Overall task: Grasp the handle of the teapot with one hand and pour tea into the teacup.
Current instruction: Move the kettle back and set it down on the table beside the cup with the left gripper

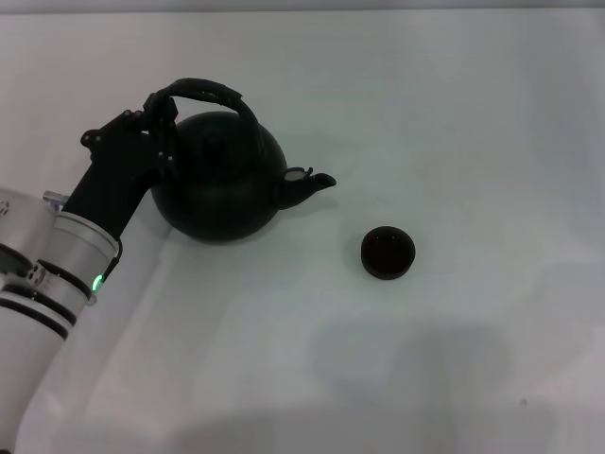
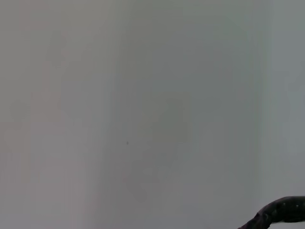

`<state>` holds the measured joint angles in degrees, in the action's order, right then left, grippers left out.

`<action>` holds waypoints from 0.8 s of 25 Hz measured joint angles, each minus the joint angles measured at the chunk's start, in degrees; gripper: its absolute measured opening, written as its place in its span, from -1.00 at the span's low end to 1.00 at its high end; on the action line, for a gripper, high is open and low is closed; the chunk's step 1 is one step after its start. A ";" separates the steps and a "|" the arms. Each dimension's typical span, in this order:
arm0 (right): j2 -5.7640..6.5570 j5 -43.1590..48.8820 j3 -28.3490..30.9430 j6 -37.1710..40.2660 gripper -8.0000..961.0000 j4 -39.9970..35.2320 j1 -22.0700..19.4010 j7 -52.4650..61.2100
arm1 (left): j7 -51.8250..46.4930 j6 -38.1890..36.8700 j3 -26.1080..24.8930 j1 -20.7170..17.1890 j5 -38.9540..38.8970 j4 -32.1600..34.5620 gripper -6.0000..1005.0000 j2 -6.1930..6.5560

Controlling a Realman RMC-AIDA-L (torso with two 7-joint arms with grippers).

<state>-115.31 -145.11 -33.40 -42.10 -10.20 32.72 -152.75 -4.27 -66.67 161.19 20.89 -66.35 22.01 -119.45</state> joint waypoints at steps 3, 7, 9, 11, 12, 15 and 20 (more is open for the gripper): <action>0.00 0.00 0.00 0.00 0.76 0.00 0.03 0.00 | -0.03 0.58 -0.12 0.24 0.00 -0.02 -0.69 0.00; 0.00 -0.05 0.00 0.00 0.76 0.00 0.05 0.00 | -0.04 0.70 -0.09 0.60 0.00 -0.04 -0.66 0.00; 0.00 -0.07 0.00 0.00 0.76 -0.02 0.04 0.00 | -0.04 0.71 -0.09 0.71 0.00 -0.04 -0.62 0.00; 0.00 -0.08 0.02 0.00 0.76 -0.06 -0.03 0.00 | -0.05 0.71 -0.19 0.74 -0.01 -0.04 -0.57 0.00; 0.00 -0.08 0.15 0.00 0.76 -0.08 -0.06 0.00 | -0.03 0.68 -0.19 0.74 -0.01 -0.04 -0.55 0.00; 0.00 -0.09 1.02 -0.02 0.76 -0.08 -0.13 0.00 | 0.17 0.33 -0.04 0.72 0.30 -0.04 -0.48 0.06; 0.02 -0.09 1.36 -0.04 0.76 -0.01 -0.19 0.00 | 0.29 -1.03 0.00 -0.17 2.87 -0.07 -0.13 0.09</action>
<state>-115.30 -145.20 -32.04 -42.14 -10.21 32.54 -152.75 -3.97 -67.70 161.19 20.72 -63.47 21.94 -119.35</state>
